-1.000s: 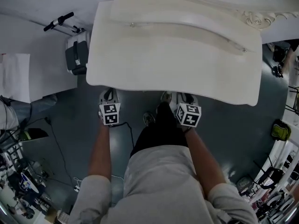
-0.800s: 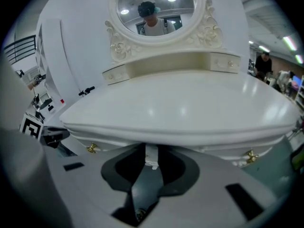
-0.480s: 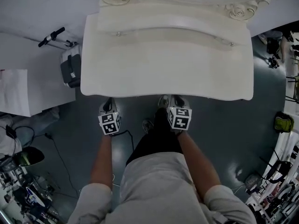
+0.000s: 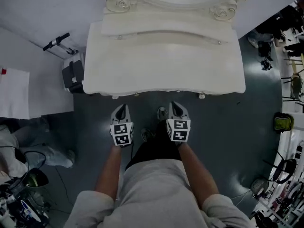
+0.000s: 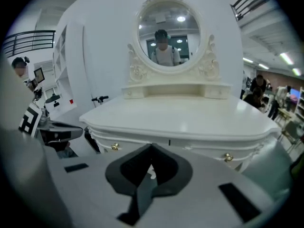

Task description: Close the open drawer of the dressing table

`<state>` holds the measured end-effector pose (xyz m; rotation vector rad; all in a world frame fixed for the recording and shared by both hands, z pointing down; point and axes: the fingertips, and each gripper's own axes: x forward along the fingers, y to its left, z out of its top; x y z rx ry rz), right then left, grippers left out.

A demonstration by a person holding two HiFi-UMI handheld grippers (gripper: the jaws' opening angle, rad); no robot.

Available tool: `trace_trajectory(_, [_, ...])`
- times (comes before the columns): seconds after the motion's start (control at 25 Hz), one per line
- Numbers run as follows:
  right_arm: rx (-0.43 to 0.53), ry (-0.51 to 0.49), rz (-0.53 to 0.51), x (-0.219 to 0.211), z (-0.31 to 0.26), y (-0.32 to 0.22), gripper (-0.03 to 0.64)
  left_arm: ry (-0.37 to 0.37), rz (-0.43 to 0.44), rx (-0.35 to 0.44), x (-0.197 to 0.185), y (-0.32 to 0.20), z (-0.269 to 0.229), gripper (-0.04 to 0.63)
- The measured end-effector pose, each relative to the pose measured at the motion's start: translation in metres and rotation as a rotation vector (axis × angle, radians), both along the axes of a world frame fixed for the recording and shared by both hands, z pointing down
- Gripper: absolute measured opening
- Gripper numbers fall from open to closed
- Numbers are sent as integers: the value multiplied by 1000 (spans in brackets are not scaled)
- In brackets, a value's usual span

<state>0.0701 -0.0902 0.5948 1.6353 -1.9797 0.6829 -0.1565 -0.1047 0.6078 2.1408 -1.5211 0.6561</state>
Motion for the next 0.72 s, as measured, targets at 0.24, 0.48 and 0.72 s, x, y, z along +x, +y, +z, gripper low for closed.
trace_trajectory(0.24, [124, 47, -31, -9, -52, 23, 15, 85, 34, 83, 41, 23, -55, 8])
trace_trajectory(0.48, [251, 50, -58, 4, -105, 43, 15, 178, 77, 163, 98, 45, -105, 8])
trace_trajectory(0.72, [436, 19, -45, 43, -188, 72, 15, 237, 132, 326, 168, 67, -189, 8])
